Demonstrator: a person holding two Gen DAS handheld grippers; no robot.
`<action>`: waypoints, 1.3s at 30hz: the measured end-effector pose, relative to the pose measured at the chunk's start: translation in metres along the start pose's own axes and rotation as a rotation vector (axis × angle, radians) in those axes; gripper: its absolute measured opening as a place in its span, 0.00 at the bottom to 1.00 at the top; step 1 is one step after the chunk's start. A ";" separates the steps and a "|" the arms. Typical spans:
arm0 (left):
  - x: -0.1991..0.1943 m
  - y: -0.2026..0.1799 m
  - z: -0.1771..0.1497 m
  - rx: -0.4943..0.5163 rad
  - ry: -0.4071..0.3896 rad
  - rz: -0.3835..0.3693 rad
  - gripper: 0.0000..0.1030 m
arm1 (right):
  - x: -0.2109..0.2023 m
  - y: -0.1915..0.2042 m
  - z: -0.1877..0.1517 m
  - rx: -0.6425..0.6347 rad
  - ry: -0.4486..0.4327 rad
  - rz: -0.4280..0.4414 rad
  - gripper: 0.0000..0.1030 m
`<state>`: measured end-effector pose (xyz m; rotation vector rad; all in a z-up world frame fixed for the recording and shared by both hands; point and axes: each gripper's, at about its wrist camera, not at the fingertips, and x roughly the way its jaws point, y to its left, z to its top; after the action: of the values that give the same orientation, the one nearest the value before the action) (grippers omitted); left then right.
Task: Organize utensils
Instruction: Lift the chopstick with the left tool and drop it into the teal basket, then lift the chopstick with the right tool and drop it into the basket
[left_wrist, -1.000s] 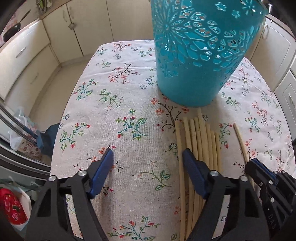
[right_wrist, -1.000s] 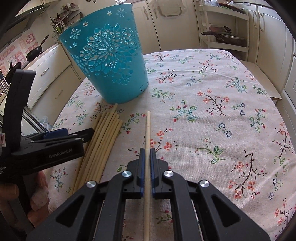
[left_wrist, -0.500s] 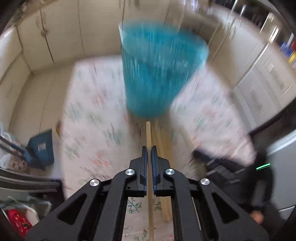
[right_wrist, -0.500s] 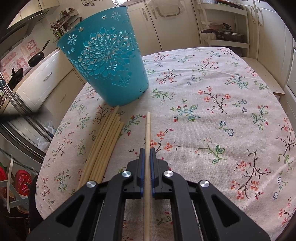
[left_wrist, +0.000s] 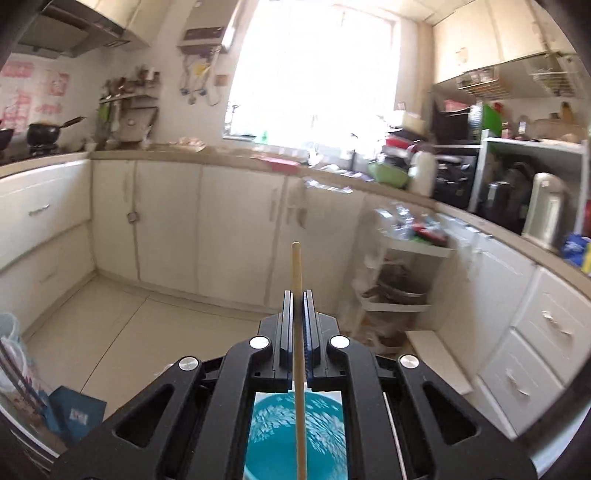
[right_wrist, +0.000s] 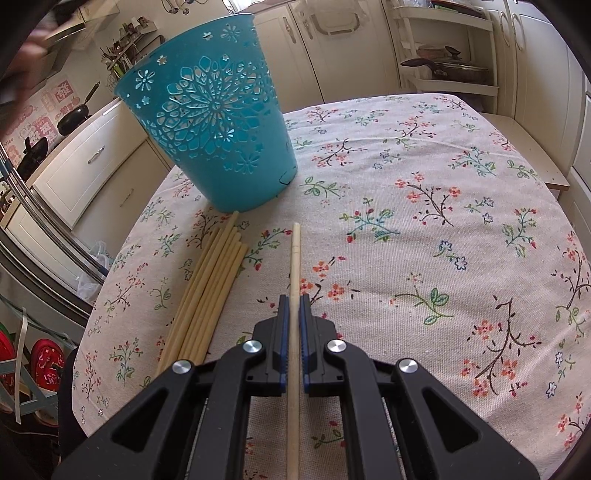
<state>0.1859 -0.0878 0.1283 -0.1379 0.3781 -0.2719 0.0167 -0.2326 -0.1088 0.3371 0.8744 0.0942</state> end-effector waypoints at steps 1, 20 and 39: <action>0.014 -0.001 -0.007 -0.007 0.014 0.016 0.04 | 0.000 0.000 0.000 0.001 0.000 0.003 0.06; 0.011 0.026 -0.080 0.098 0.163 0.153 0.60 | -0.001 0.003 -0.003 -0.047 -0.007 0.020 0.25; -0.035 0.128 -0.237 -0.047 0.445 0.239 0.84 | -0.113 0.008 0.067 0.072 -0.262 0.256 0.06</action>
<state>0.0941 0.0248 -0.1011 -0.0763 0.8369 -0.0540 -0.0043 -0.2666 0.0171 0.5157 0.5733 0.2508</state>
